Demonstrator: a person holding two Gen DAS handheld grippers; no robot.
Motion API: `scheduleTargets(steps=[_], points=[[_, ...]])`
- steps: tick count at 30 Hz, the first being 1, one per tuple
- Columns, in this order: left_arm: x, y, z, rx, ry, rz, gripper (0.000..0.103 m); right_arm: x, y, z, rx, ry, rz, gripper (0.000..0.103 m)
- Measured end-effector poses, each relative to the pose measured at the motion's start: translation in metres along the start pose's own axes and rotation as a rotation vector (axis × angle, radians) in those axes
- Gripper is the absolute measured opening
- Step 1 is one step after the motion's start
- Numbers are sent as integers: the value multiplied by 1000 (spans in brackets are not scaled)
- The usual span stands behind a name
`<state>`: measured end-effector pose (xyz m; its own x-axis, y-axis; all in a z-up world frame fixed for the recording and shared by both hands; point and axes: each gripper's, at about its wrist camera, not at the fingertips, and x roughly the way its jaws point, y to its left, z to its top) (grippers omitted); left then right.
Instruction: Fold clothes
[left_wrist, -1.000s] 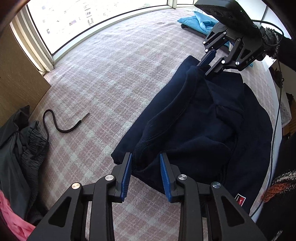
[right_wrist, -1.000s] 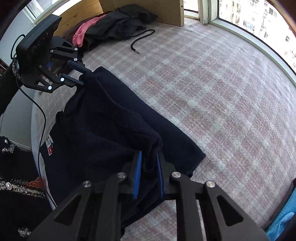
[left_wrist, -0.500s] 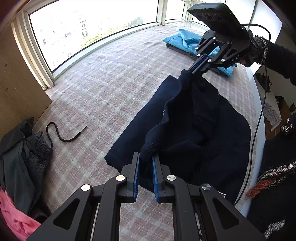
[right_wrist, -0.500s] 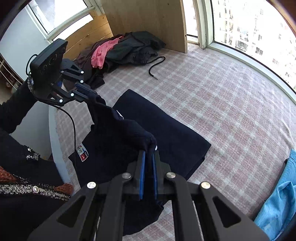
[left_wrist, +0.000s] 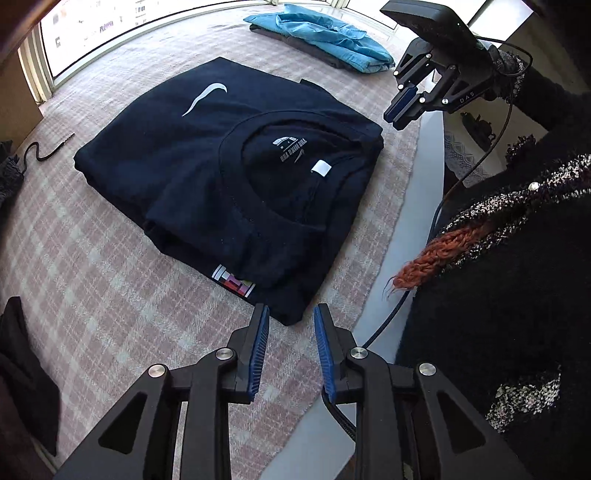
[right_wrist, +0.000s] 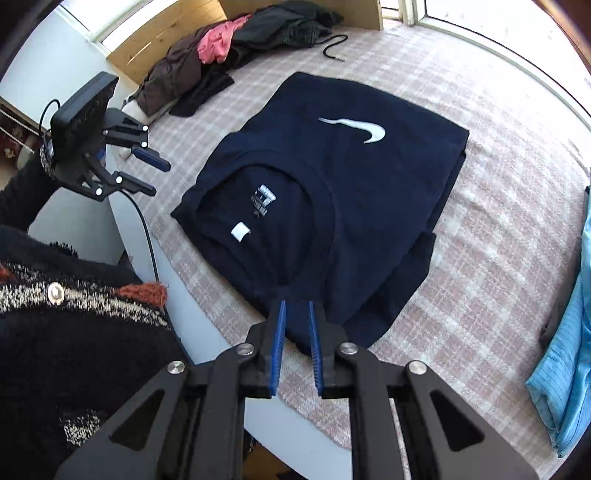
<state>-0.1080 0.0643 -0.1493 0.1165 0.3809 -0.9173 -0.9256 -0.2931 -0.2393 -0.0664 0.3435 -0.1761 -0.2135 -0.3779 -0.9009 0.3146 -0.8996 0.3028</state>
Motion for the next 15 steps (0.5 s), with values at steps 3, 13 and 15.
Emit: scheduleTargets(steps=[3,13,15], points=[[2,16,18,-29,-62,41,34,14,-10,16,56,-50,-3,31],[19,61,35,-211,-106,98,39,30,-63,-1,276,-87,68,31],[23,69,35,-252,-104,105,38,12,-87,-7,379,-156,68,46]])
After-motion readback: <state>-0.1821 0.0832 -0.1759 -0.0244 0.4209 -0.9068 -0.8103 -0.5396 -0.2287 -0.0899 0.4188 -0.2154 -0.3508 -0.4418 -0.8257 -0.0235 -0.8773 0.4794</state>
